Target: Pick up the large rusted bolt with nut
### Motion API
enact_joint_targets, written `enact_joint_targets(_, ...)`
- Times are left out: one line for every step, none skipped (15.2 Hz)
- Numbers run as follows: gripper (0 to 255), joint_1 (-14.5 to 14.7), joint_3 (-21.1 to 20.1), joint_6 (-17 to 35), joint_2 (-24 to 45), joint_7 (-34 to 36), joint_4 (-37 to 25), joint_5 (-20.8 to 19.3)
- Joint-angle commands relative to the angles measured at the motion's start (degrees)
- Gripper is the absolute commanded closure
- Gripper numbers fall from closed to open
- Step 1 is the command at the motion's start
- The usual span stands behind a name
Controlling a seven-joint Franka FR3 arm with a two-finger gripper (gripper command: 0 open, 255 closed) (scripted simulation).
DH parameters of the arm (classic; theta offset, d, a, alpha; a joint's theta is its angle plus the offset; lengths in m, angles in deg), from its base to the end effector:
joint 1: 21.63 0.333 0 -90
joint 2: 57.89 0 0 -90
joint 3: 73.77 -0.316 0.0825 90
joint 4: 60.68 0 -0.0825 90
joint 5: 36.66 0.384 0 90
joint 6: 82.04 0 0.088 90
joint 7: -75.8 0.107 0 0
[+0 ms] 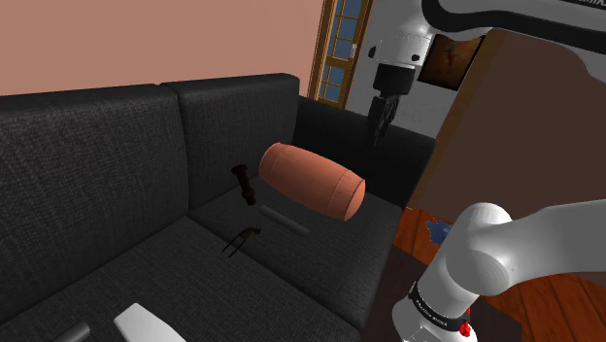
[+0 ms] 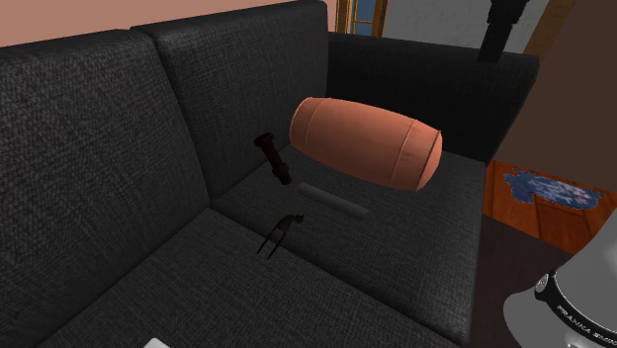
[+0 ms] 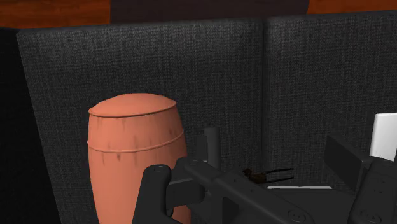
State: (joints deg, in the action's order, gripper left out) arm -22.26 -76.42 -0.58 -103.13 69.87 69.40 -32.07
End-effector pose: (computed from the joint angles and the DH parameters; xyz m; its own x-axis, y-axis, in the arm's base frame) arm 0.2899 0.0252 0.6185 0.9894 0.1345 -0.0542 0.1316 -0.9899 -0.0528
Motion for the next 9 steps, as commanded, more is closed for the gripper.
enact_joint_targets(0,0.00,0.00,0.00,0.00,0.00,0.00,0.00)
enact_joint_targets(0,0.04,-0.03,2.20,1.00,-0.23,0.78,0.12)
enact_joint_targets(0,0.07,-0.07,4.39,2.07,-0.45,1.47,0.25)
enact_joint_targets(0,0.10,-0.12,6.57,3.22,-0.68,2.08,0.38)
enact_joint_targets(0,0.14,-0.16,8.75,4.44,-0.91,2.60,0.51)
enact_joint_targets(0,0.19,-0.21,10.91,5.74,-1.14,3.04,0.65)
enact_joint_targets(0,0.24,-0.25,13.05,7.11,-1.37,3.39,0.78)
enact_joint_targets(0,0.29,-0.30,15.17,8.54,-1.61,3.66,0.93)
enact_joint_targets(0,0.34,-0.36,17.27,10.04,-1.84,3.84,1.07)
